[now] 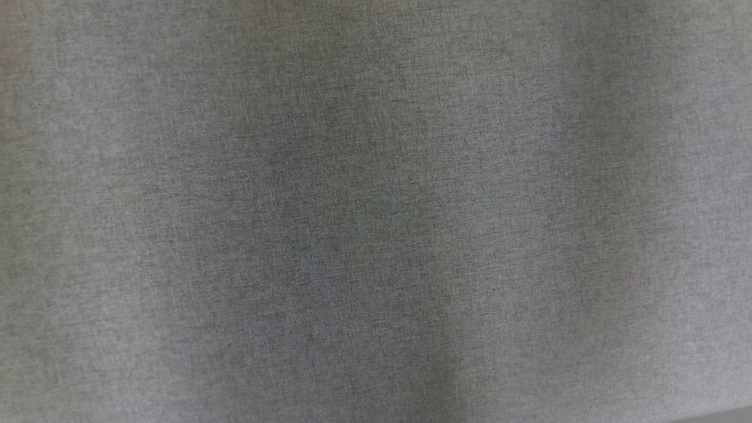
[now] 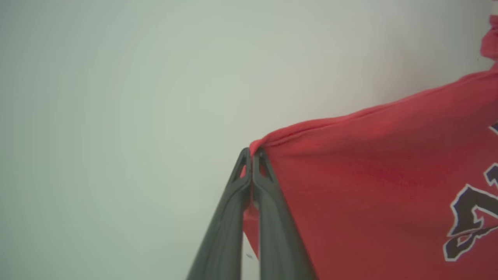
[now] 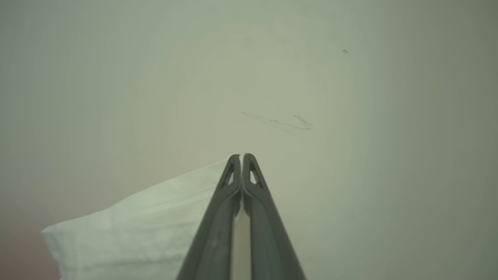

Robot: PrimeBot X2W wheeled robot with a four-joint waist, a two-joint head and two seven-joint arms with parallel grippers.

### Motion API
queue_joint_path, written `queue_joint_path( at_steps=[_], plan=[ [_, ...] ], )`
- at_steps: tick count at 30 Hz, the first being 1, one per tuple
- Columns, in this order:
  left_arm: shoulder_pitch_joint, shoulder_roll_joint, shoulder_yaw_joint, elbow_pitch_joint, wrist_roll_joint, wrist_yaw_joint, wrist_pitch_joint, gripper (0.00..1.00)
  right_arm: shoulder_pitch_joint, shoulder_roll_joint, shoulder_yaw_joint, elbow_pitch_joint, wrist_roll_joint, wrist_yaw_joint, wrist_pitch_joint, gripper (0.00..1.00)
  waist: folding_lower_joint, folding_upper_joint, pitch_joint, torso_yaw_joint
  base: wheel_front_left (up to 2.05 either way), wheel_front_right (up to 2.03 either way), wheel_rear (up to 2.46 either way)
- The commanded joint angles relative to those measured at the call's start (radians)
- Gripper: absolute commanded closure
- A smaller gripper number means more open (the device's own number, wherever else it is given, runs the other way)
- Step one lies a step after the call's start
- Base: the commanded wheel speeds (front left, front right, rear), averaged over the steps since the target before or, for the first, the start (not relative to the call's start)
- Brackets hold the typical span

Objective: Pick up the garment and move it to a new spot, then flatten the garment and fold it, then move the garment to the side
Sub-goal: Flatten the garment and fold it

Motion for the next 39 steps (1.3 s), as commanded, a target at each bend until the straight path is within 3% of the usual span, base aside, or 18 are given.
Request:
queue_joint_path(
  at_steps=[1, 19, 28, 34, 39],
  plan=[
    [-0.021, -0.007, -0.012, 0.009, -0.013, 0.003, -0.009, 1.0, -0.004, 0.005, -0.003, 0.007, -0.009, -0.002, -0.007, 1.0, 0.0, -0.0002, 0.002, 0.0, 0.0, 0.0, 0.0],
    [-0.098, -0.027, -0.096, 0.074, -0.091, 0.003, -0.042, 1.0, -0.024, 0.034, -0.022, 0.001, -0.134, -0.002, 0.004, 1.0, 0.0, -0.0002, 0.005, -0.012, 0.0, 0.0, 0.0],
    [-0.036, -0.024, -0.103, 0.086, -0.151, 0.003, -0.078, 1.0, 0.049, 0.024, -0.061, -0.054, -0.181, -0.002, -0.012, 1.0, 0.0, -0.0002, 0.021, 0.019, 0.0, 0.0, 0.0],
    [0.07, 0.003, -0.098, 0.053, -0.198, 0.003, -0.108, 1.0, 0.162, 0.02, -0.095, -0.108, -0.126, -0.002, -0.015, 1.0, 0.0, -0.0002, -0.017, 0.034, 0.0, 0.0, 0.0],
    [0.201, 0.034, -0.049, -0.019, -0.217, 0.01, -0.115, 1.0, 0.294, 0.046, -0.057, -0.153, -0.033, -0.002, -0.006, 1.0, 0.0, -0.0002, -0.078, 0.02, 0.0, 0.0, 0.0]
  ],
)
